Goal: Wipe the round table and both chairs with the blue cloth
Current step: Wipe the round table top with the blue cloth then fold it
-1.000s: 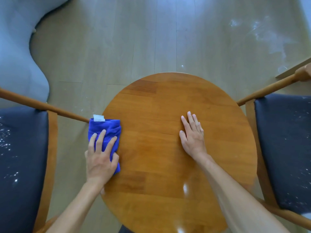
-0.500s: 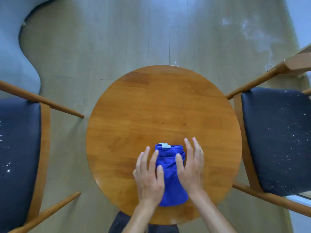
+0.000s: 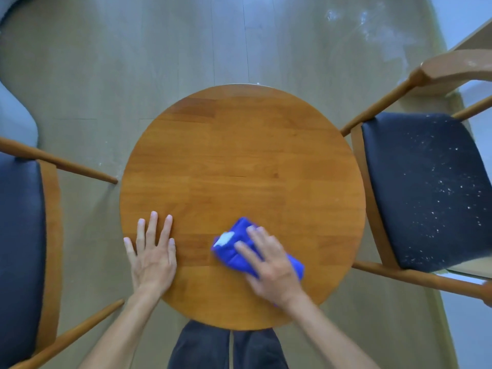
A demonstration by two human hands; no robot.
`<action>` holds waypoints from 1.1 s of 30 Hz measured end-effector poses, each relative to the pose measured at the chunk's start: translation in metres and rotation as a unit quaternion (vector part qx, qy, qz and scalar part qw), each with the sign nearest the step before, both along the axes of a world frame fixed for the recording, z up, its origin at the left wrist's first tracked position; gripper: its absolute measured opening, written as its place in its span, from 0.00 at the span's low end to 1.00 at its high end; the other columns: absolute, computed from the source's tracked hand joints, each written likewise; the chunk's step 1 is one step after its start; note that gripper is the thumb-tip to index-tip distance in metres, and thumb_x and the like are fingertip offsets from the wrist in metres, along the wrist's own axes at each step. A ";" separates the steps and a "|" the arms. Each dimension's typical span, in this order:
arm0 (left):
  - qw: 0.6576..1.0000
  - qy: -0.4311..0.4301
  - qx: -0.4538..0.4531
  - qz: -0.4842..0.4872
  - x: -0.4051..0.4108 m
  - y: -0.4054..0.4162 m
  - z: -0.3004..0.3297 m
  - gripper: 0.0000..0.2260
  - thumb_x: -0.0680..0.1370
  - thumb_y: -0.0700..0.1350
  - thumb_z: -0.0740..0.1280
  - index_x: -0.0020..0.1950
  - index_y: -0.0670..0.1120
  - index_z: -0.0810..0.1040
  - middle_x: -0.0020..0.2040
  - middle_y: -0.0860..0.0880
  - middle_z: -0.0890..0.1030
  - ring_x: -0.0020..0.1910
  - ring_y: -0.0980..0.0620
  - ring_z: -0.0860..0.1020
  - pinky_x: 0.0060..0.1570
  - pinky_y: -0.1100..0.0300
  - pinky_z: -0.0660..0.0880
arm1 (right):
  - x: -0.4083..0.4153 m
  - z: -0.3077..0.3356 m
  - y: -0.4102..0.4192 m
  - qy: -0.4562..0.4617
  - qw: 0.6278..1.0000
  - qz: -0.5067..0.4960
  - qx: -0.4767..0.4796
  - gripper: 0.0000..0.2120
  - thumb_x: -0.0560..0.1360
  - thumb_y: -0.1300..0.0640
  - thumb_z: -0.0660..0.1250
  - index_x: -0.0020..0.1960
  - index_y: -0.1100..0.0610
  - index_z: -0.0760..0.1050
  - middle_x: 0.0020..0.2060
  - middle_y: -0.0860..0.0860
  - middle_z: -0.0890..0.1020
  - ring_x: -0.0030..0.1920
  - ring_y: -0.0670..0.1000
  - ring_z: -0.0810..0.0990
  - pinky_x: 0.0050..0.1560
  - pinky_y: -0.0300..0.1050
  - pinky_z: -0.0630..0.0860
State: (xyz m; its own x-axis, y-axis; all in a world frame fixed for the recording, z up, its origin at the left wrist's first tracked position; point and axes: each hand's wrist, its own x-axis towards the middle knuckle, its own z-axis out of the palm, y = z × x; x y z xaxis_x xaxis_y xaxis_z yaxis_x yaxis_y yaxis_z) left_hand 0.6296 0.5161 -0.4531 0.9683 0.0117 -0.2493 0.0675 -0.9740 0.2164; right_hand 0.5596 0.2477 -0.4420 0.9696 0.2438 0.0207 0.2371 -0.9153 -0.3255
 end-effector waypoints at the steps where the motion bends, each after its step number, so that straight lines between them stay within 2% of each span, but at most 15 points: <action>1: 1.000 -0.002 0.000 -0.001 0.000 0.002 0.000 0.25 0.80 0.54 0.46 0.77 0.52 0.60 0.78 0.48 0.58 0.77 0.45 0.52 0.72 0.37 0.49 | 0.003 -0.001 -0.034 0.000 0.997 -0.076 -0.016 0.30 0.71 0.52 0.68 0.72 0.52 0.68 0.73 0.59 0.64 0.73 0.61 0.63 0.66 0.60 0.68; 3: 1.000 -0.003 0.000 -0.001 -0.001 0.001 0.000 0.25 0.80 0.54 0.47 0.77 0.52 0.60 0.78 0.48 0.58 0.77 0.45 0.53 0.72 0.36 0.51 | 0.007 0.004 -0.087 0.017 0.958 -0.283 -0.034 0.28 0.74 0.50 0.64 0.72 0.56 0.66 0.73 0.62 0.64 0.72 0.63 0.64 0.66 0.61 0.69; 5: 1.000 -0.001 0.001 -0.003 -0.001 -0.001 0.001 0.25 0.80 0.53 0.47 0.77 0.52 0.60 0.78 0.48 0.58 0.77 0.45 0.53 0.71 0.36 0.52 | 0.013 0.005 -0.096 0.028 0.882 -0.469 -0.016 0.29 0.75 0.49 0.61 0.73 0.58 0.63 0.73 0.65 0.62 0.71 0.66 0.63 0.65 0.65 0.67; 7: 1.000 0.000 -0.002 -0.001 -0.002 -0.001 0.000 0.25 0.80 0.53 0.46 0.77 0.53 0.58 0.79 0.48 0.57 0.77 0.45 0.52 0.71 0.36 0.51 | 0.017 0.005 -0.054 0.028 0.838 -0.545 -0.019 0.30 0.75 0.48 0.59 0.74 0.60 0.62 0.72 0.67 0.61 0.71 0.68 0.61 0.66 0.66 0.65; 9: 1.000 0.003 -0.006 0.003 -0.002 0.001 -0.002 0.25 0.80 0.54 0.46 0.77 0.53 0.58 0.79 0.49 0.56 0.78 0.46 0.51 0.72 0.37 0.50 | 0.008 0.007 0.017 0.021 0.873 -0.486 -0.037 0.32 0.74 0.47 0.60 0.74 0.60 0.62 0.73 0.67 0.60 0.72 0.68 0.60 0.67 0.65 0.64; 11: 1.000 0.003 -0.010 0.006 0.000 0.003 -0.002 0.25 0.80 0.54 0.46 0.77 0.53 0.59 0.79 0.49 0.56 0.78 0.46 0.52 0.72 0.37 0.50 | -0.017 0.010 0.093 0.021 0.945 -0.325 -0.038 0.33 0.72 0.47 0.63 0.74 0.58 0.65 0.73 0.65 0.61 0.73 0.66 0.59 0.68 0.64 0.63; 13: 1.000 -0.004 -0.005 -0.004 0.000 0.004 -0.002 0.25 0.79 0.54 0.48 0.76 0.52 0.61 0.78 0.48 0.59 0.77 0.45 0.55 0.70 0.35 0.53 | -0.045 0.010 0.133 0.027 0.990 -0.142 -0.008 0.32 0.68 0.49 0.67 0.72 0.53 0.69 0.72 0.62 0.65 0.73 0.64 0.62 0.66 0.63 0.66; 15: 1.000 -0.011 0.006 -0.012 0.000 0.005 -0.002 0.25 0.79 0.53 0.49 0.76 0.52 0.61 0.77 0.48 0.60 0.76 0.45 0.56 0.70 0.37 0.53 | -0.061 0.007 0.114 0.007 1.000 -0.004 0.029 0.28 0.68 0.54 0.67 0.68 0.50 0.73 0.71 0.59 0.69 0.73 0.60 0.65 0.64 0.59 0.71; 18: 1.000 0.000 0.013 -0.005 -0.001 0.005 -0.001 0.25 0.80 0.54 0.47 0.77 0.52 0.61 0.78 0.49 0.57 0.77 0.46 0.53 0.74 0.49 0.38 | -0.068 0.008 0.016 0.010 0.996 0.094 0.005 0.25 0.71 0.54 0.65 0.69 0.49 0.73 0.71 0.57 0.69 0.73 0.59 0.64 0.66 0.58 0.70; 20: 1.000 0.004 0.010 0.001 -0.002 0.003 0.000 0.25 0.80 0.54 0.47 0.77 0.52 0.60 0.79 0.49 0.56 0.77 0.45 0.52 0.72 0.55 0.32 | -0.061 0.010 -0.061 0.004 0.999 0.008 -0.032 0.27 0.72 0.52 0.66 0.71 0.50 0.70 0.73 0.58 0.65 0.74 0.60 0.62 0.65 0.61 0.69; 22: 1.000 0.005 0.009 0.001 -0.003 0.000 0.001 0.25 0.81 0.54 0.46 0.77 0.52 0.59 0.79 0.49 0.55 0.77 0.45 0.52 0.73 0.53 0.33 | -0.036 0.011 -0.110 0.016 0.983 -0.180 -0.030 0.27 0.74 0.50 0.63 0.72 0.54 0.66 0.74 0.59 0.63 0.73 0.61 0.62 0.65 0.62 0.68; 25: 1.000 0.002 0.014 -0.004 -0.001 -0.002 -0.001 0.24 0.81 0.53 0.47 0.78 0.53 0.56 0.79 0.48 0.56 0.77 0.44 0.52 0.73 0.42 0.44 | 0.041 0.000 -0.104 0.026 0.860 -0.509 -0.004 0.29 0.75 0.49 0.61 0.73 0.59 0.64 0.73 0.65 0.62 0.71 0.67 0.62 0.65 0.66 0.66; 27: 1.000 0.006 0.018 -0.008 -0.001 -0.001 -0.002 0.24 0.80 0.53 0.47 0.78 0.53 0.55 0.79 0.48 0.56 0.77 0.44 0.52 0.72 0.39 0.49 | 0.093 0.001 -0.065 0.014 0.809 -0.588 -0.005 0.30 0.74 0.48 0.60 0.72 0.61 0.65 0.71 0.69 0.63 0.70 0.70 0.63 0.63 0.67 0.67; 29: 1.000 0.010 0.021 -0.010 -0.001 0.002 -0.002 0.25 0.81 0.53 0.46 0.78 0.53 0.55 0.79 0.48 0.56 0.78 0.44 0.52 0.71 0.37 0.51 | 0.117 0.002 -0.005 -0.002 0.856 -0.515 -0.033 0.32 0.73 0.46 0.60 0.73 0.60 0.64 0.72 0.67 0.63 0.71 0.68 0.62 0.66 0.64 0.65; 33: 1.000 0.003 0.019 -0.008 -0.002 0.001 0.001 0.25 0.80 0.53 0.48 0.76 0.51 0.61 0.77 0.46 0.60 0.76 0.42 0.56 0.69 0.35 0.54 | 0.073 0.007 0.087 0.008 0.989 -0.146 0.015 0.34 0.70 0.49 0.64 0.75 0.54 0.63 0.76 0.61 0.58 0.76 0.62 0.54 0.71 0.63 0.60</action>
State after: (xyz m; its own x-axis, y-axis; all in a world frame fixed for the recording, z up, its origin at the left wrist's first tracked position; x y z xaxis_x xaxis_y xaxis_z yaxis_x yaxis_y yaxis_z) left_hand 0.6277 0.5175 -0.4526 0.9670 0.0050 -0.2546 0.0521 -0.9825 0.1785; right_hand 0.6329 0.3345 -0.4350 0.9988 -0.0474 0.0080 -0.0415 -0.9340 -0.3549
